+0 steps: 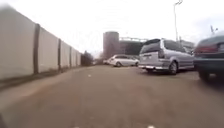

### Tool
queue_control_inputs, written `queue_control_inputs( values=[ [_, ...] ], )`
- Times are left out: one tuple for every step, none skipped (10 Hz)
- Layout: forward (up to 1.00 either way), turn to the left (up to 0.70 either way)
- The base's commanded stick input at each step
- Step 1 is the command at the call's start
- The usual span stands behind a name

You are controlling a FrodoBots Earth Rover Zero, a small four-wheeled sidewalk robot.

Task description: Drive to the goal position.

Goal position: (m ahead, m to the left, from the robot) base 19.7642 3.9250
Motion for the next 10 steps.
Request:
queue_control_inputs(
  values=[
    [1.0, 0.0],
    [1.0, 0.0],
    [1.0, 0.0],
    [1.0, 0.27],
    [1.0, 0.27],
    [1.0, 0.27],
    [1.0, 0.27],
    [1.0, 0.17],
    [1.0, 0.0],
    [1.0, 0.18]
  ],
)
